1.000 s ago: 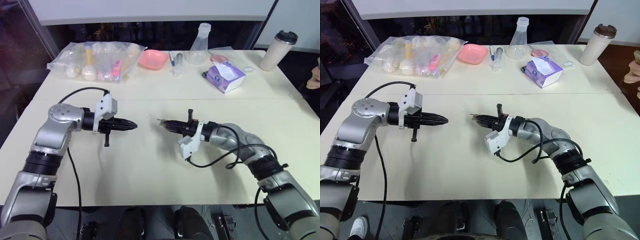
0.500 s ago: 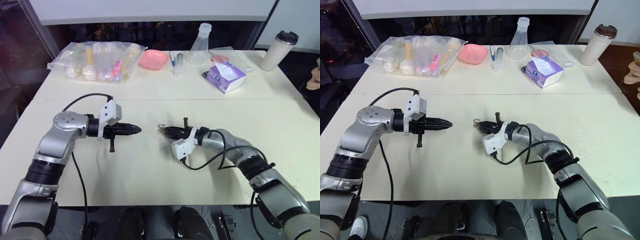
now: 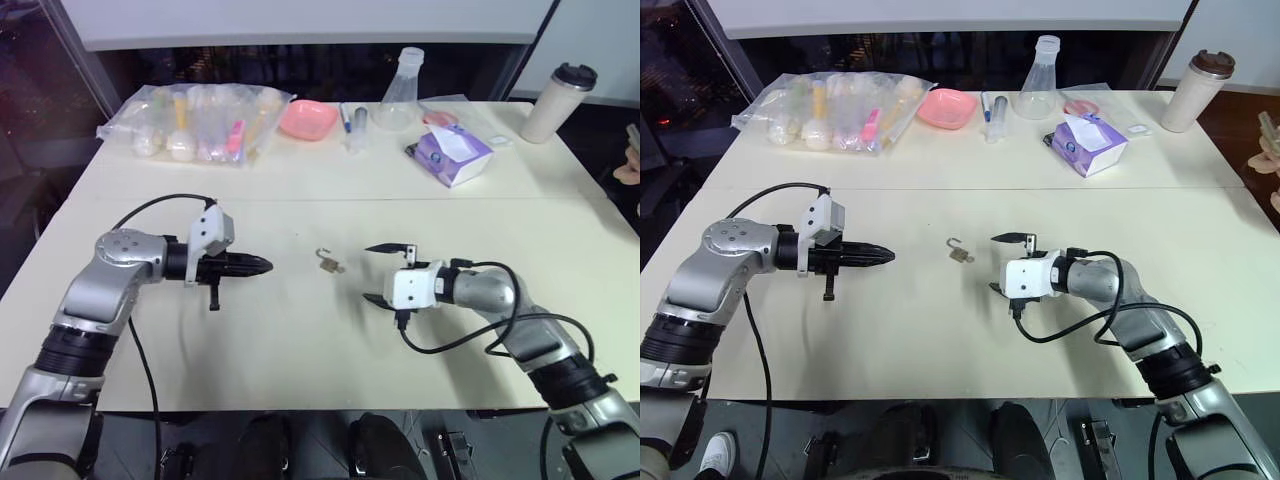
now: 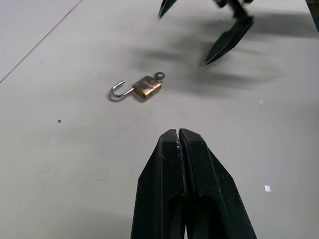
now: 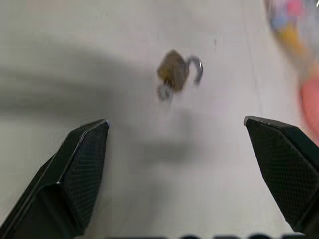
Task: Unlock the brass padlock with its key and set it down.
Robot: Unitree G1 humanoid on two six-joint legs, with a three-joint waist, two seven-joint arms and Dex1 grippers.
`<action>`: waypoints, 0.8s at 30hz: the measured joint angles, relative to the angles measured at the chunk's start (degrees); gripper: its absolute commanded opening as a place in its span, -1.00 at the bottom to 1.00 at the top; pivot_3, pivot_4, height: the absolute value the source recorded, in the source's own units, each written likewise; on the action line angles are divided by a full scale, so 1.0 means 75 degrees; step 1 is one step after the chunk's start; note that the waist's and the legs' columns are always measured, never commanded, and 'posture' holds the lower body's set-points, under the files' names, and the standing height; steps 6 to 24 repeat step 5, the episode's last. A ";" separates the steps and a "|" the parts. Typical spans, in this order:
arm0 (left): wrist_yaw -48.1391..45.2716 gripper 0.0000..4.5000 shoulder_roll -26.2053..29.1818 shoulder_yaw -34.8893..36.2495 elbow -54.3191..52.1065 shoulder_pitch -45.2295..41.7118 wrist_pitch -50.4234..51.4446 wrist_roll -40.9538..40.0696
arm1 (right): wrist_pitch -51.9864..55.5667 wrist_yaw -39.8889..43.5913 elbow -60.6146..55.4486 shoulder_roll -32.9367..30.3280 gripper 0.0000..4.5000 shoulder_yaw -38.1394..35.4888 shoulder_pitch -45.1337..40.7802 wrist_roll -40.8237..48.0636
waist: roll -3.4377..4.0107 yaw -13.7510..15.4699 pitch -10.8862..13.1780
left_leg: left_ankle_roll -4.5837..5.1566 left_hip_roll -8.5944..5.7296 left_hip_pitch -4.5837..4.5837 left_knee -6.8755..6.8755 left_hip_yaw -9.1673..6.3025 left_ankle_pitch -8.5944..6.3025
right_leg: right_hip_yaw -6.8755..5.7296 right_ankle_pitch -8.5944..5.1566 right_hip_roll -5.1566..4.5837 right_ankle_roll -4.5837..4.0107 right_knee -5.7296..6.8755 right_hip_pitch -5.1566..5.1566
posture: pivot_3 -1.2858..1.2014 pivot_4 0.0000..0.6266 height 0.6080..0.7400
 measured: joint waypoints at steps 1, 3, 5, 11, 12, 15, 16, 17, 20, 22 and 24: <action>0.0016 -1.00 0.0006 0.0031 -0.0052 0.0057 0.0003 -0.0012 | 0.0608 0.0150 -0.0328 -0.0081 0.98 -0.0167 0.0147 0.0318 | 0.0000 -0.0007 0.0000 | 0.0000 0.0001 0.0000 -0.0001 0.0000 0.0000 | 0.0000 0.0000 0.0000 0.0000 0.0000 0.0000 | 0.03 -0.52 0.62; 0.0051 -1.00 0.0063 0.0082 -0.0122 0.0199 0.0033 -0.0037 | 0.1964 0.0346 -0.0972 -0.0234 0.98 -0.0623 0.0376 0.1013 | 0.0000 -0.0013 0.0000 | 0.0000 0.0001 -0.0001 -0.0001 0.0001 0.0000 | 0.0001 0.0000 -0.0001 0.0000 -0.0001 -0.0001 | 0.03 -0.52 0.62; 0.0142 -1.00 0.0090 0.0220 -0.0300 0.0383 0.0046 -0.0074 | 0.3084 0.0354 -0.1524 -0.0234 0.98 -0.1056 0.0428 0.1640 | 0.0000 -0.0004 0.0000 | 0.0000 0.0001 0.0000 -0.0001 0.0000 0.0000 | 0.0001 0.0000 -0.0002 -0.0001 -0.0001 -0.0001 | 0.03 -0.52 0.62; 0.0142 -1.00 0.0090 0.0220 -0.0300 0.0383 0.0046 -0.0074 | 0.3084 0.0354 -0.1524 -0.0234 0.98 -0.1056 0.0428 0.1640 | 0.0000 -0.0004 0.0000 | 0.0000 0.0001 0.0000 -0.0001 0.0000 0.0000 | 0.0001 0.0000 -0.0002 -0.0001 -0.0001 -0.0001 | 0.03 -0.52 0.62; 0.0142 -1.00 0.0090 0.0220 -0.0300 0.0383 0.0046 -0.0074 | 0.3084 0.0354 -0.1524 -0.0234 0.98 -0.1056 0.0428 0.1640 | 0.0000 -0.0004 0.0000 | 0.0000 0.0001 0.0000 -0.0001 0.0000 0.0000 | 0.0001 0.0000 -0.0002 -0.0001 -0.0001 -0.0001 | 0.03 -0.52 0.62; 0.0142 -1.00 0.0090 0.0220 -0.0300 0.0383 0.0046 -0.0074 | 0.3084 0.0354 -0.1524 -0.0234 0.98 -0.1056 0.0428 0.1640 | 0.0000 -0.0004 0.0000 | 0.0000 0.0001 0.0000 -0.0001 0.0000 0.0000 | 0.0001 0.0000 -0.0002 -0.0001 -0.0001 -0.0001 | 0.03 -0.52 0.62; 0.0142 -1.00 0.0090 0.0220 -0.0300 0.0383 0.0046 -0.0074 | 0.3084 0.0354 -0.1524 -0.0234 0.98 -0.1056 0.0428 0.1640 | 0.0000 -0.0004 0.0000 | 0.0000 0.0001 0.0000 -0.0001 0.0000 0.0000 | 0.0001 0.0000 -0.0002 -0.0001 -0.0001 -0.0001 | 0.03 -0.52 0.62; 0.0142 -1.00 0.0090 0.0220 -0.0300 0.0383 0.0046 -0.0074 | 0.3084 0.0354 -0.1524 -0.0234 0.98 -0.1056 0.0428 0.1640 | 0.0000 -0.0004 0.0000 | 0.0000 0.0001 0.0000 -0.0001 0.0000 0.0000 | 0.0001 0.0000 -0.0002 -0.0001 -0.0001 -0.0001 | 0.03 -0.52 0.62; 0.0142 -1.00 0.0090 0.0220 -0.0300 0.0383 0.0046 -0.0074 | 0.3084 0.0354 -0.1524 -0.0234 0.98 -0.1056 0.0428 0.1640 | 0.0000 -0.0004 0.0000 | 0.0000 0.0001 0.0000 -0.0001 0.0000 0.0000 | 0.0001 0.0000 -0.0002 -0.0001 -0.0001 -0.0001 | 0.03 -0.52 0.62; 0.0142 -1.00 0.0090 0.0220 -0.0300 0.0383 0.0046 -0.0074 | 0.3084 0.0354 -0.1524 -0.0234 0.98 -0.1056 0.0428 0.1640 | 0.0000 -0.0004 0.0000 | 0.0000 0.0001 0.0000 -0.0001 0.0000 0.0000 | 0.0001 0.0000 -0.0002 -0.0001 -0.0001 -0.0001 | 0.03 -0.52 0.62; 0.0142 -1.00 0.0090 0.0220 -0.0300 0.0383 0.0046 -0.0074 | 0.3084 0.0354 -0.1524 -0.0234 0.98 -0.1056 0.0428 0.1640 | 0.0000 -0.0004 0.0000 | 0.0000 0.0001 0.0000 -0.0001 0.0000 0.0000 | 0.0001 0.0000 -0.0002 -0.0001 -0.0001 -0.0001 | 0.03 -0.52 0.62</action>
